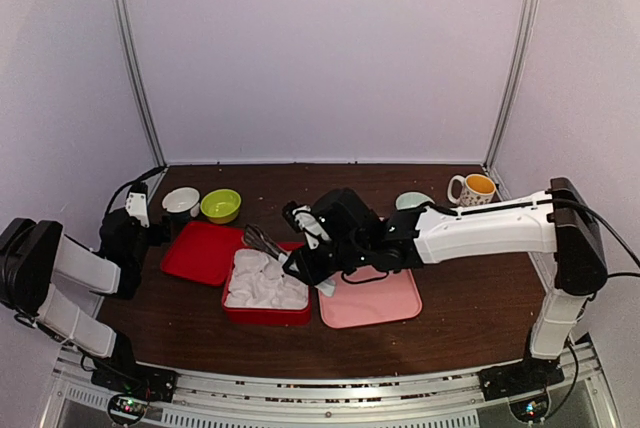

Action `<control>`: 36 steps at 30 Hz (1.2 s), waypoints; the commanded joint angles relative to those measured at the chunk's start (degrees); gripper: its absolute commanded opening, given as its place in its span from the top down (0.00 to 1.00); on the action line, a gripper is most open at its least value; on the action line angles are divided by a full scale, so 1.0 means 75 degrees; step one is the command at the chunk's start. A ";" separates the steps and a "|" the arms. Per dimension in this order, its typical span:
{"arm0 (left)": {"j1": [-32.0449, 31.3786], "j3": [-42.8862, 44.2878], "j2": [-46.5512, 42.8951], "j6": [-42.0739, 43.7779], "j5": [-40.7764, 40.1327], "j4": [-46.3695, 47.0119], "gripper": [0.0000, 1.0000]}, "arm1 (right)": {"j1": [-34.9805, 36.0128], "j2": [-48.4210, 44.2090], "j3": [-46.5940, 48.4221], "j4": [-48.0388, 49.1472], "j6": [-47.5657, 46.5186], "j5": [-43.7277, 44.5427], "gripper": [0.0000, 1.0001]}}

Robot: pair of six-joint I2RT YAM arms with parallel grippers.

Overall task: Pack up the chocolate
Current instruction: Place the fake chocolate in the empty pocket of the box.

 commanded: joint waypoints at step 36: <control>0.0061 0.0150 0.0062 -0.0078 -0.0013 0.0362 0.02 | 0.0149 0.0937 0.0953 -0.0178 0.0049 0.0814 0.63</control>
